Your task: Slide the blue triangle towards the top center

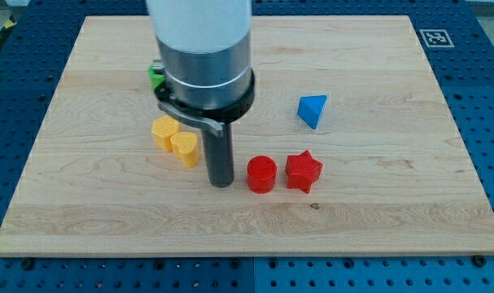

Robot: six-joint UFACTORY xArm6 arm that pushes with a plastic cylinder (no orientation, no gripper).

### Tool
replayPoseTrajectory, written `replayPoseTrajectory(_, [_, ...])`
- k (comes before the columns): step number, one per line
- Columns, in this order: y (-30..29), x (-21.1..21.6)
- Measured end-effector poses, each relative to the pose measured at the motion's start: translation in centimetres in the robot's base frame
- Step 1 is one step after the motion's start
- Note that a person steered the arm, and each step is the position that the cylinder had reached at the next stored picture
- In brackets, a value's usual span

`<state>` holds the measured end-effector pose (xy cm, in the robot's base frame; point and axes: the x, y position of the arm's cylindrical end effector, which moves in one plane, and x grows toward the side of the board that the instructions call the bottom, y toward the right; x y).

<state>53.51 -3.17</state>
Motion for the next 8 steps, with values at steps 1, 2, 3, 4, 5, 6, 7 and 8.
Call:
replayPoseTrajectory(1, [2.7,0.0])
replayPoseTrajectory(2, [6.3,0.0])
replayPoseTrajectory(3, [5.8,-0.1])
replayPoseTrajectory(4, [3.2,-3.7])
replayPoseTrajectory(5, [6.3,-7.4])
replayPoseTrajectory(6, [12.4,-8.3])
replayPoseTrajectory(7, [17.0,-8.5])
replayPoseTrajectory(8, [17.4,-9.2])
